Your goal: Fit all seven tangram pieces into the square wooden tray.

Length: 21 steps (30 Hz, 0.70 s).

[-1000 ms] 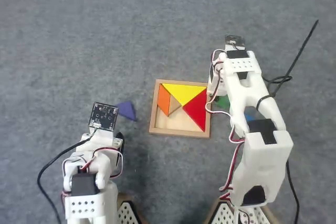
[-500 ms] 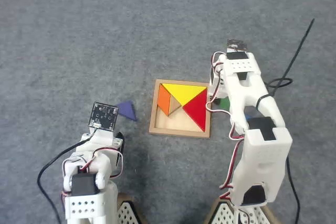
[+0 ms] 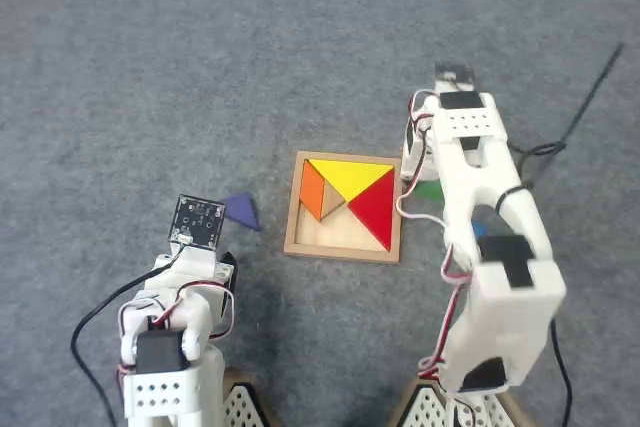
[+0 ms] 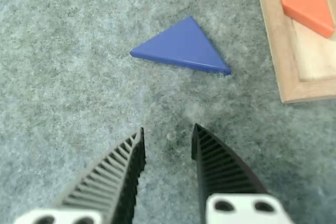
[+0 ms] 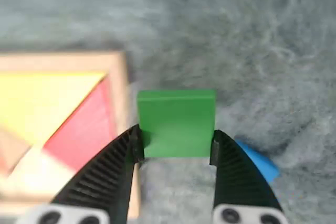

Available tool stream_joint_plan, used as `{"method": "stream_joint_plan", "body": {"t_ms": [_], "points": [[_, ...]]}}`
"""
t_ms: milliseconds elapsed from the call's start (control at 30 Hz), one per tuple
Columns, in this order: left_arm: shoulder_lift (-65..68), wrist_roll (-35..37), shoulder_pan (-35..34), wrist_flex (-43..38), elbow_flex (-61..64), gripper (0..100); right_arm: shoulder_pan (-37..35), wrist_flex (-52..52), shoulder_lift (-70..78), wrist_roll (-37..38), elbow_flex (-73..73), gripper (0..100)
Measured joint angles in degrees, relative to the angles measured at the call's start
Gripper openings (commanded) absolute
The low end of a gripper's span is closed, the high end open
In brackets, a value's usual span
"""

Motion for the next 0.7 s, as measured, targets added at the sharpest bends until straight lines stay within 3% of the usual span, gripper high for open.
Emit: {"method": "stream_joint_plan", "body": {"t_ms": [233,433,700], "points": [[0.00,0.00,0.00,0.00,0.00,14,-12.31,-2.90,-13.01,10.11,11.43,10.1],[0.00,0.00,0.00,0.00,0.00,14,-23.56,-5.89,-15.82,20.40,17.58,10.1],[0.00,0.00,0.00,0.00,0.00,14,-25.05,-9.76,-16.09,21.63,22.24,10.2]]}}
